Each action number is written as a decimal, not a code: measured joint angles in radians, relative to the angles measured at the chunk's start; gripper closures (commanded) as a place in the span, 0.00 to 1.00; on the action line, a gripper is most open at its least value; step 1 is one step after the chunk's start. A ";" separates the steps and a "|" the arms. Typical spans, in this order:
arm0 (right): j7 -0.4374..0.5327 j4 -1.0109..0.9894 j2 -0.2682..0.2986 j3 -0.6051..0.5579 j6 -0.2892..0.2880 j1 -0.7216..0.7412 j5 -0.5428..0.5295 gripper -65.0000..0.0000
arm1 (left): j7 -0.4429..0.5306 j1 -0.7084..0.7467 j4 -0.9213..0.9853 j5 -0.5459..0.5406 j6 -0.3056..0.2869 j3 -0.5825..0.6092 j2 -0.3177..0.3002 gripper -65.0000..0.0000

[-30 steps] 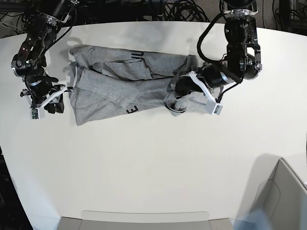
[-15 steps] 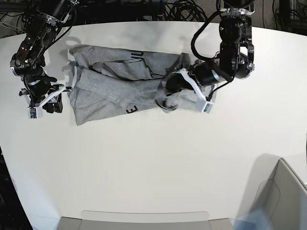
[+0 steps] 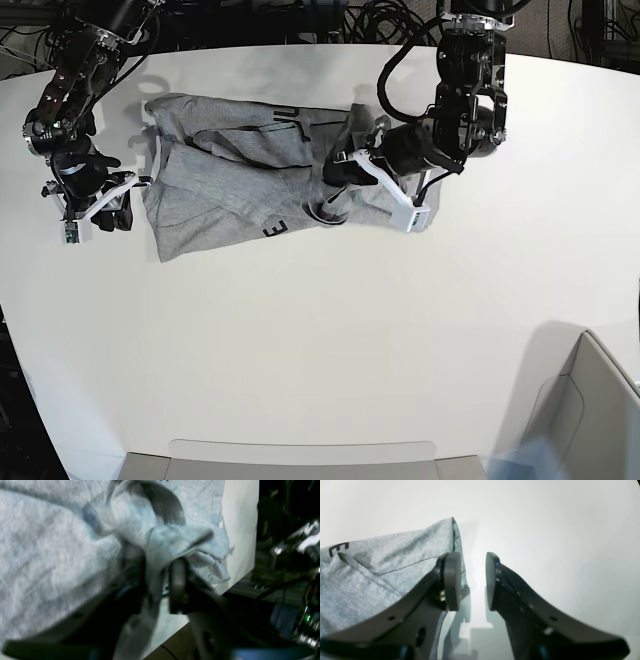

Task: Fold the T-shirt properly
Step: 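Lower the folded end onto the strip and press it with the left gripper, then grasp the strip end with the right gripper and fold it toward the left gripper, then lift the bundled shirt with the right gripper and set it down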

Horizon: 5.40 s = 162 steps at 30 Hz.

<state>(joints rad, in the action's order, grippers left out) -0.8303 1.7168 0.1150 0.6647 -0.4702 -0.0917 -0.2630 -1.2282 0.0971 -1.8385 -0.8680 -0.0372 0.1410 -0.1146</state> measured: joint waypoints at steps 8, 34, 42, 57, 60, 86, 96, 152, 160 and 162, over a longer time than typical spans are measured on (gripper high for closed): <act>0.000 0.000 0.000 0.000 0.000 0.000 0.000 0.73 | 0.001 0.000 -0.032 -0.010 0.068 0.082 -0.005 0.69; 0.001 0.005 0.011 0.006 0.000 -0.003 -0.003 0.73 | 0.111 -0.034 0.164 0.040 0.077 0.226 -0.024 0.82; 0.001 0.005 0.012 0.007 0.000 -0.001 -0.003 0.73 | 0.123 -0.125 0.176 0.039 0.075 0.244 -0.030 0.82; 0.001 0.007 0.027 0.085 0.000 0.003 -0.003 0.73 | 0.139 -0.097 0.203 0.192 0.082 0.232 -0.026 0.82; 0.000 0.006 0.025 0.085 0.000 0.003 -0.004 0.73 | 0.193 -0.118 0.225 0.195 0.082 0.278 -0.006 0.82; -0.300 -0.213 0.119 0.222 -0.218 -0.060 -0.487 0.57 | 0.205 -0.098 0.046 0.195 0.077 0.233 -0.054 0.82; -0.362 -0.354 0.094 0.224 -0.218 -0.010 -0.573 0.55 | 0.203 -0.045 0.040 0.188 0.074 0.238 -0.065 0.82; -0.185 -0.006 -0.095 -0.312 -0.071 0.243 0.538 1.00 | 0.205 0.190 -0.129 0.188 0.074 -0.196 -0.065 0.82; -0.177 0.134 -0.187 -0.663 -0.072 0.136 0.900 1.00 | 0.205 0.224 -0.128 0.188 0.074 -0.306 -0.064 0.82; -0.178 0.150 -0.198 -0.749 -0.071 0.098 0.989 1.00 | 0.205 0.228 -0.127 0.188 0.074 -0.317 -0.064 0.82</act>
<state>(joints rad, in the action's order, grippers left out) -1.0084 1.8664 -0.0830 -0.0845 -0.5415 0.0067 0.7258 -1.0233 0.3248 -1.9656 -0.6804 0.0364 -0.1757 -0.1791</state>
